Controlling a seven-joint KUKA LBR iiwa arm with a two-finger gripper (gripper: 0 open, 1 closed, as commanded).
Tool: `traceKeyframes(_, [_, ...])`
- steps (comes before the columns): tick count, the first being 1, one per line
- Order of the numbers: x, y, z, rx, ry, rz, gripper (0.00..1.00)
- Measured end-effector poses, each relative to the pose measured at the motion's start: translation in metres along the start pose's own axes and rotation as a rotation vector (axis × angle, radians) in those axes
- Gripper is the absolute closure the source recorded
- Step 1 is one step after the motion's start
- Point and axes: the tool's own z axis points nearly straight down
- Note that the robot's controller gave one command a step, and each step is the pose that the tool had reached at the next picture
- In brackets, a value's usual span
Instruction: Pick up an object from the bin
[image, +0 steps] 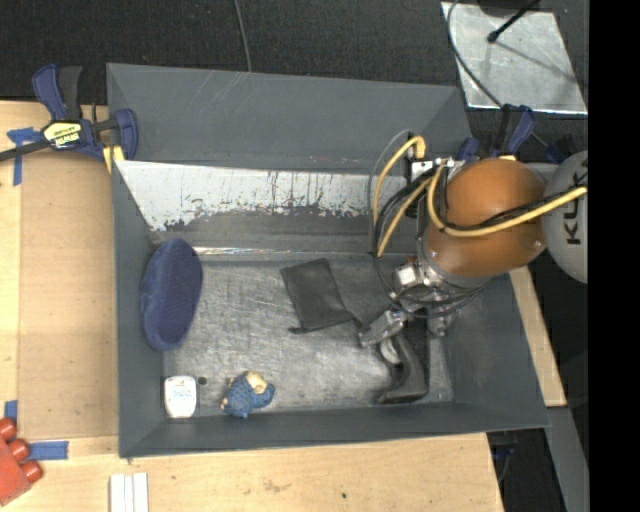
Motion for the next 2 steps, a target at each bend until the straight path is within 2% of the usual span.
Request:
traceKeyframes(1, [0.0,-0.001,-0.001,0.001,0.0,0.001,1.0])
traceKeyframes(2, [0.001,-0.001,-0.049,0.001,-0.015,0.003,1.0])
